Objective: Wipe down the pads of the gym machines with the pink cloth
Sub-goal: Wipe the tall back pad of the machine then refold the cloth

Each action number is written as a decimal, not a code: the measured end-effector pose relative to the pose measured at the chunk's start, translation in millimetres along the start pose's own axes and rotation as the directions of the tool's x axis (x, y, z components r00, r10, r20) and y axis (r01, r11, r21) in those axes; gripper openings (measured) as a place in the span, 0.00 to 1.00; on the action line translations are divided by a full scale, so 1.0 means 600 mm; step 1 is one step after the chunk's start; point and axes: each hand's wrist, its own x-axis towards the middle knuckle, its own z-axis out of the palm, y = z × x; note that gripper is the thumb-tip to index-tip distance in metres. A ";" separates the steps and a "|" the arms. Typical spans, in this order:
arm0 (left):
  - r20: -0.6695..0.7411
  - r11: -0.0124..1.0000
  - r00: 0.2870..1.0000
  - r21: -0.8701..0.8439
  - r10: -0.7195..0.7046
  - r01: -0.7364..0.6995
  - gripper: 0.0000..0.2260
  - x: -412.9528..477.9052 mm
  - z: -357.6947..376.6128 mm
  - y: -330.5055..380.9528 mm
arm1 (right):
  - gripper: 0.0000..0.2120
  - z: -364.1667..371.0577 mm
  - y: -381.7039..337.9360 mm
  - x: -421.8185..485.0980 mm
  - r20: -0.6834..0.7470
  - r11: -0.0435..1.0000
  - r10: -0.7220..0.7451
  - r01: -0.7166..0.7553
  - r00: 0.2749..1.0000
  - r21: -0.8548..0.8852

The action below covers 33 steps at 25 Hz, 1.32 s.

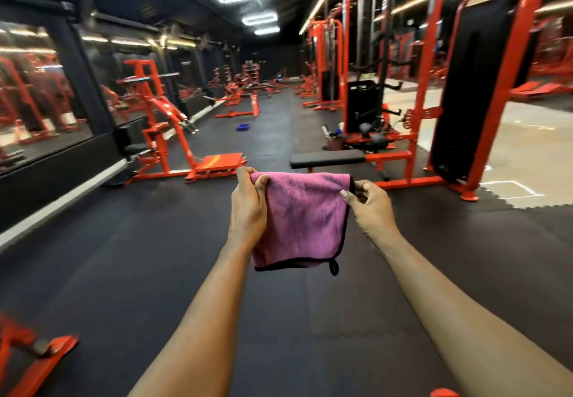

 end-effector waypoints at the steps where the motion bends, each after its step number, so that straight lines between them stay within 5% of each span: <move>1: 0.021 1.000 1.000 -0.013 0.003 -0.003 0.08 0.023 0.037 0.001 | 0.05 -0.020 0.011 0.025 -0.023 1.000 -0.001 0.000 1.000 -0.021; 12: 0.327 0.971 0.934 -0.231 0.143 -0.068 0.05 0.198 0.503 0.045 | 0.10 -0.282 0.190 0.268 -0.438 0.983 0.104 -0.158 0.893 -0.088; 19: 0.512 0.907 0.802 -0.412 0.309 -0.087 0.04 0.331 0.813 0.048 | 0.20 -0.397 0.285 0.445 -0.611 0.963 0.180 -0.266 0.770 -0.051; 24: 0.600 0.823 0.649 -0.564 0.467 -0.071 0.08 0.419 1.058 0.081 | 0.23 -0.515 0.352 0.565 -0.760 0.933 0.169 -0.350 0.627 -0.081; 33: 0.568 0.692 0.513 -0.718 0.644 -0.073 0.05 0.388 1.559 0.265 | 0.07 -0.867 0.524 0.695 -0.937 0.892 -0.028 -0.414 0.348 -0.180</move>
